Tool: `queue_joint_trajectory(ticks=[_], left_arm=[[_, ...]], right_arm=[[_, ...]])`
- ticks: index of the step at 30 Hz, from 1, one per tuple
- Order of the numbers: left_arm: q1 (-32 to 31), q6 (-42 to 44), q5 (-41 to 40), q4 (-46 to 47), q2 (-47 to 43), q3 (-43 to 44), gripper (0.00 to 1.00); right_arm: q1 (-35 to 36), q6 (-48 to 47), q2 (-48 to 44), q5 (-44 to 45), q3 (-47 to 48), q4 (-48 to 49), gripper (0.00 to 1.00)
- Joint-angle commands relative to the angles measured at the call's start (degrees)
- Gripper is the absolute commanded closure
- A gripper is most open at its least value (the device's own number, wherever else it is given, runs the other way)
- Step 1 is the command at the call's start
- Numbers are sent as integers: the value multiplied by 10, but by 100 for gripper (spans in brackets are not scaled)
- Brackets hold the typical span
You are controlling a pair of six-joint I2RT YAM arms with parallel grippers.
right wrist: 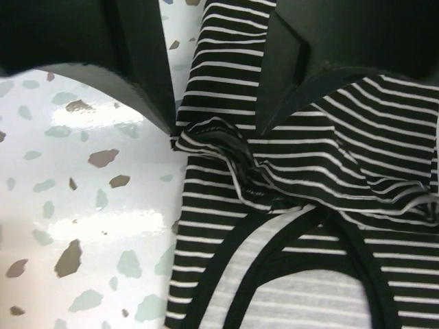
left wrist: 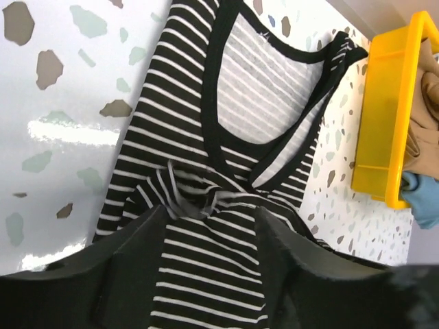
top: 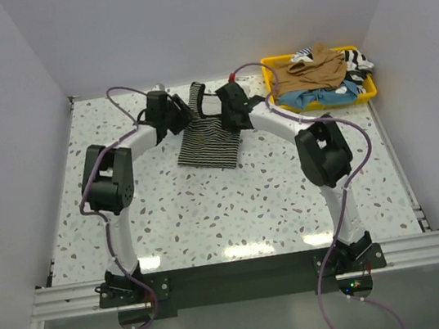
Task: Fold and stack the tank tops
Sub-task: Fold the tank top
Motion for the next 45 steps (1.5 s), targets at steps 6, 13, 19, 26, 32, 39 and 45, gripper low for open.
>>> queue_joint_trajectory(ticks=[6, 13, 19, 26, 32, 39, 45], left_arm=[[39, 9, 33, 86, -52, -9, 30], [-2, 2, -47, 65, -140, -106, 46], [-34, -25, -27, 92, -123, -165, 71], [-70, -86, -96, 63, -137, -262, 84], [-80, -135, -117, 54, -179, -356, 87], [-89, -142, -95, 49, -280, -460, 87], [-109, -136, -95, -34, -467, -545, 84]], right_arm=[[-13, 10, -53, 38, -8, 13, 39], [83, -13, -61, 93, -12, 4, 43], [73, -26, 48, 68, 83, -35, 64], [64, -60, 104, -4, 91, 15, 59], [67, -69, 72, -73, 7, 64, 49], [120, -64, -30, -64, -179, 87, 46], [224, 2, -157, -41, -351, 119, 47]])
